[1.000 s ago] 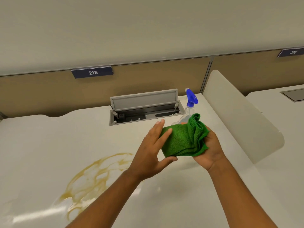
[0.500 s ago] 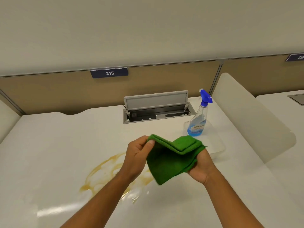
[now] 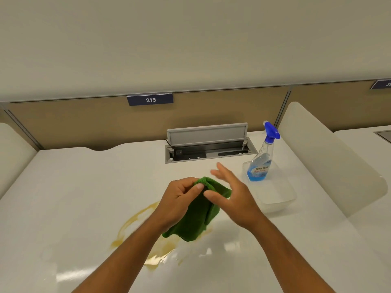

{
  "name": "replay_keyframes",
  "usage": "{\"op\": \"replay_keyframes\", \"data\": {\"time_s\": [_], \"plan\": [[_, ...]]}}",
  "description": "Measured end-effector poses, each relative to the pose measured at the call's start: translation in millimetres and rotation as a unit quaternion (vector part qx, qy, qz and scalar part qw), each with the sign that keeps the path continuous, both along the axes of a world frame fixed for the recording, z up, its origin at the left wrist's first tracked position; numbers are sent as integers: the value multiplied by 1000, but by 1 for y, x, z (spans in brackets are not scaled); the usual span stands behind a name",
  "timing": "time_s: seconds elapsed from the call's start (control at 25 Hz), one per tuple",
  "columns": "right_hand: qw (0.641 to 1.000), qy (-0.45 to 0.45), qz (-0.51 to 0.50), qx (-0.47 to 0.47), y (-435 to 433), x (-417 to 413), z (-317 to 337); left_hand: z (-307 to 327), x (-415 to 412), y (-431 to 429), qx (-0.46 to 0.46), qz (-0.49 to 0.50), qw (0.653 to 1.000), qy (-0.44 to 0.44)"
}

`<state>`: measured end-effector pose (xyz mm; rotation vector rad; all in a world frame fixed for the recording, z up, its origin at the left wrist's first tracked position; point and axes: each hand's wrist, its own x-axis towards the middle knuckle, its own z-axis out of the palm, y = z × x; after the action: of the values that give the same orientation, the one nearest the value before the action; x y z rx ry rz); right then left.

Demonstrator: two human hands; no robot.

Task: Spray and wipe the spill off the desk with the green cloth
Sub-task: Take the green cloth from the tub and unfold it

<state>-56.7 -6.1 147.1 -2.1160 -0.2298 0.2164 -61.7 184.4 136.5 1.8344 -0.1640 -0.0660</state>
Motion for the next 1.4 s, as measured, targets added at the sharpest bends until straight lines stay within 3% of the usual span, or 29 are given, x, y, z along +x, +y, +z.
{"op": "replay_keyframes", "data": {"time_s": [0.08,0.28,0.36,0.44,0.48,0.56,0.64,0.68,0.76,0.92,1.0,1.08,1.16,1.4], "plan": [[996,9,25,-88,15,1,6,3,1,8,25,-11,999,-21],[988,16,9,-152,34,-10,17,7,5,45,69,8,996,-56],[981,20,60,-183,41,-16,31,5,6,63,11,46,998,-41],[974,16,124,-190,51,-24,49,-6,11,83,-152,109,982,12],[971,12,153,-182,57,-30,60,-15,14,93,-260,136,954,51],[977,4,183,-109,69,-42,81,-38,21,111,-472,155,862,99],[983,18,166,81,80,-50,101,-55,25,110,-617,113,773,89],[970,50,138,193,86,-52,108,-58,26,100,-666,83,737,76],[931,131,80,333,97,-48,105,-57,33,77,-709,62,701,44],[915,224,-50,333,112,-35,54,-38,51,49,-755,-70,648,-74],[911,243,-96,319,108,-36,29,-32,58,51,-752,-93,643,-109],[901,262,-101,332,102,-40,13,-33,59,52,-743,-204,625,-121],[885,272,-91,367,95,-44,7,-33,61,49,-735,-248,621,-111],[832,339,-55,435,89,-65,-38,-19,60,41,-727,-196,653,-80]]}}
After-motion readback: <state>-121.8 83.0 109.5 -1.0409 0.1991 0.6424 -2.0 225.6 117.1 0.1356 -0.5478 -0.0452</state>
